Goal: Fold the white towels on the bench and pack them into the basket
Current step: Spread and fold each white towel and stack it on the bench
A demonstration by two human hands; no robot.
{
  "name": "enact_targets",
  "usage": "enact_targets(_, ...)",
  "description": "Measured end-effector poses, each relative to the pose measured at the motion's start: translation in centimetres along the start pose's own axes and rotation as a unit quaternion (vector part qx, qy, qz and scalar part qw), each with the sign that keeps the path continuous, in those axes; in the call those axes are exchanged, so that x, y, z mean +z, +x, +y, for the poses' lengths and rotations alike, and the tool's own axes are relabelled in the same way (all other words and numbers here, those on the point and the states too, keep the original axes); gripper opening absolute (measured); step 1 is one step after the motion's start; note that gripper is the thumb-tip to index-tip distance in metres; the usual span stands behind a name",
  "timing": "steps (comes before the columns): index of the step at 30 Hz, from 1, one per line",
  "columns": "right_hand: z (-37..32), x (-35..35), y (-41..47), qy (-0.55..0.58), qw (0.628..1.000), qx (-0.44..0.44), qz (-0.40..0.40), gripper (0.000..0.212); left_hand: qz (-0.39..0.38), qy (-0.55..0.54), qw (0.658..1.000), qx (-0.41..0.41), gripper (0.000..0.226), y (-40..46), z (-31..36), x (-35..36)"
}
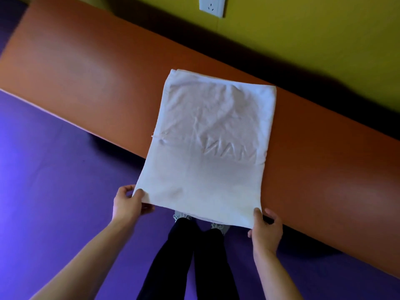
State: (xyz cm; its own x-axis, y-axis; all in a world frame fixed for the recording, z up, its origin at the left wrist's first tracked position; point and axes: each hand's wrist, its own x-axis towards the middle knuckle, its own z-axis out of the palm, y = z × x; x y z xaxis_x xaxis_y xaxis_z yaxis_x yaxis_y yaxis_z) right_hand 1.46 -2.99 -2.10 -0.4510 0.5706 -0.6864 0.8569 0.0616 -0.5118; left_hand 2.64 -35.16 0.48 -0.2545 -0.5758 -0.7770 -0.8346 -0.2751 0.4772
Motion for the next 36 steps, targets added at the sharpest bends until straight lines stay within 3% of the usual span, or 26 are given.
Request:
enact_targets(3,-3.4,-1.3,1.0,0.083,0.996,-0.010,-0.033,0.019,0.020,-0.053,0.998,0.025,0.029,-2.0,2.5,0.9)
enact_targets(6,-7.5,-1.4,2.6,0.194,0.975,0.032,-0.102,0.004,0.018,-0.093,0.994,0.055,0.023,-2.8,6.1,1.9)
enact_targets(10,-13.7,-0.5,5.0,0.241,0.956,0.057,-0.159,0.020,0.012,-0.160,0.985,0.060,0.016,-2.2,11.7,4.1)
enact_targets(14,-18.9,0.6,7.3,0.213,0.951,-0.042,-0.219,0.020,0.009,-0.203,0.978,0.046,0.019,-0.2,16.6,6.3)
enact_targets(19,-24.1,3.5,10.9,0.046,0.966,-0.216,-0.135,0.021,-0.010,-0.177,0.982,0.060,0.014,3.7,22.5,9.6)
enact_targets(27,-27.5,9.5,16.0,-0.034,0.975,-0.212,-0.061,0.022,0.013,-0.137,0.990,0.028,0.022,12.1,27.7,14.6)
enact_targets(30,-27.1,10.7,17.2,-0.025,0.978,-0.203,-0.042,0.011,-0.025,-0.142,0.989,0.036,0.032,13.1,27.9,16.0)
enact_targets(33,-26.2,11.2,18.1,-0.069,0.971,-0.227,-0.027,0.045,-0.050,0.044,0.980,0.186,0.043,12.4,26.2,16.2)
enact_targets(34,-25.6,11.2,18.3,-0.114,0.963,-0.243,-0.017,0.050,-0.053,0.141,0.950,0.273,0.047,12.1,25.1,16.1)
enact_targets(36,-24.4,11.3,18.2,-0.189,0.941,-0.281,0.003,0.056,-0.074,0.306,0.849,0.424,0.048,11.3,22.7,15.9)
